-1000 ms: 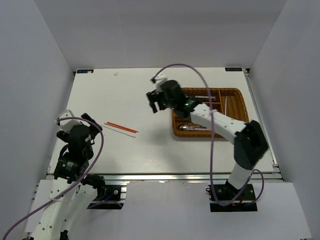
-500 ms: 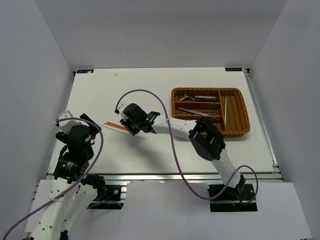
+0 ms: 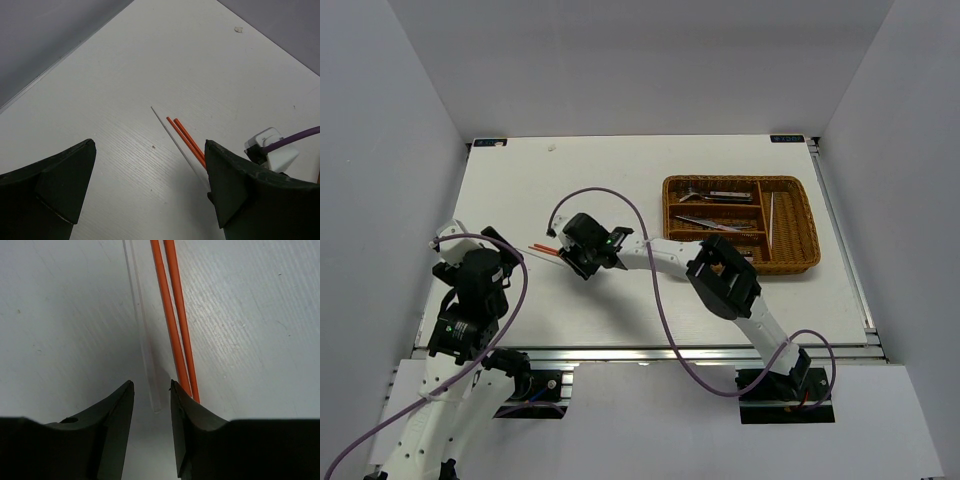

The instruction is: Sort the eating utensils into containers

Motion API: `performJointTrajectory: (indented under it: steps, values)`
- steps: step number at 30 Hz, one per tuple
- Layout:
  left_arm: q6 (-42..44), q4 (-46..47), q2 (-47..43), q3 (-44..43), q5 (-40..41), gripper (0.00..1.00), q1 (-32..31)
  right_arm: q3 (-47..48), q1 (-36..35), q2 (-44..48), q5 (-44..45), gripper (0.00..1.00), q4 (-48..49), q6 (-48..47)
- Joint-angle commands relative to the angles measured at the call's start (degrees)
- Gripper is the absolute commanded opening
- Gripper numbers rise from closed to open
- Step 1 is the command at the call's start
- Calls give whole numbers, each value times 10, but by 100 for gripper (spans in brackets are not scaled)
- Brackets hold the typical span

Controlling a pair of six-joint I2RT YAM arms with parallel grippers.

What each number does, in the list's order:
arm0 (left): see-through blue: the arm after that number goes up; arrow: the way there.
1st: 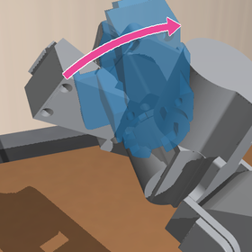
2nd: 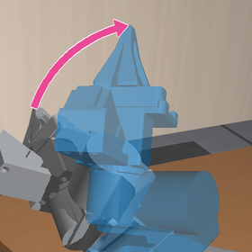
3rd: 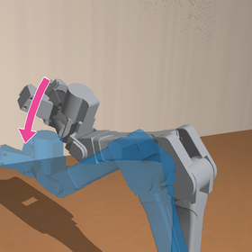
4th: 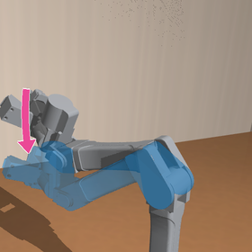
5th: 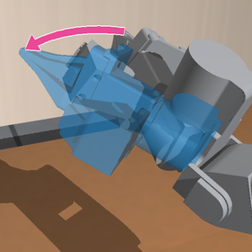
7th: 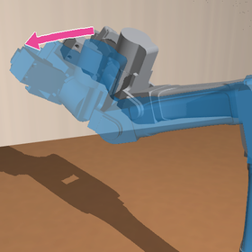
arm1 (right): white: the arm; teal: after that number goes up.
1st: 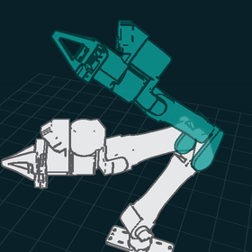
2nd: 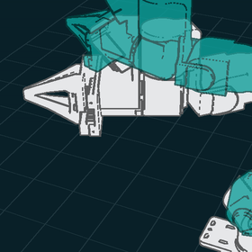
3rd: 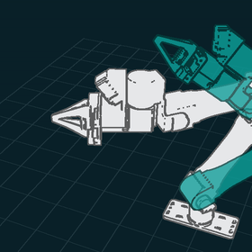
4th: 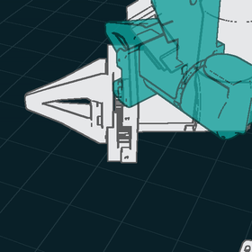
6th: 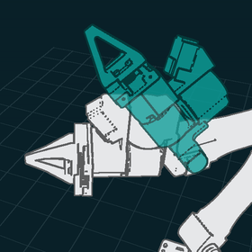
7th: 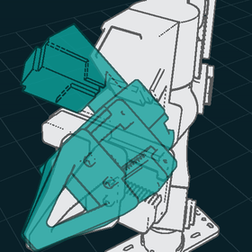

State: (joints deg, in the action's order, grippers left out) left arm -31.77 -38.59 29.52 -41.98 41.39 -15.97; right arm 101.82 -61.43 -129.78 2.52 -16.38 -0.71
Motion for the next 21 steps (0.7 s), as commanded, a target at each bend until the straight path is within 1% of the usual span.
performJointTrajectory:
  steps: [1, 7, 9, 11, 14, 18, 19, 20, 21]
  values:
    - [0, -4, 3, -9, 4, 98, -2, 31, -4, -13, -18, 41, -8, -13]
    - [0, -4, 4, -9, 4, 98, -2, 25, -11, -27, -20, 39, -10, -20]
    - [0, -3, 4, -8, 4, 98, -2, 32, -13, -39, -16, 37, -19, -26]
    - [1, -4, 5, -9, 4, 98, -2, 46, -17, -57, -6, 31, -37, -31]
    - [0, -4, 4, -8, 4, 98, -2, 51, -21, -72, -14, 26, -54, -33]
    - [0, -4, 3, -8, 4, 98, -2, 28, -33, -70, -53, 17, -52, -25]
    - [0, -4, 3, -8, 5, 98, -2, 25, -38, -65, -60, 5, -51, -23]
    - [0, -5, 1, -9, 5, 98, -2, 22, -41, -58, -67, 0, -48, -16]
    - [0, -5, 2, -8, 6, 98, -3, 16, -45, -49, -78, 0, -43, -11]
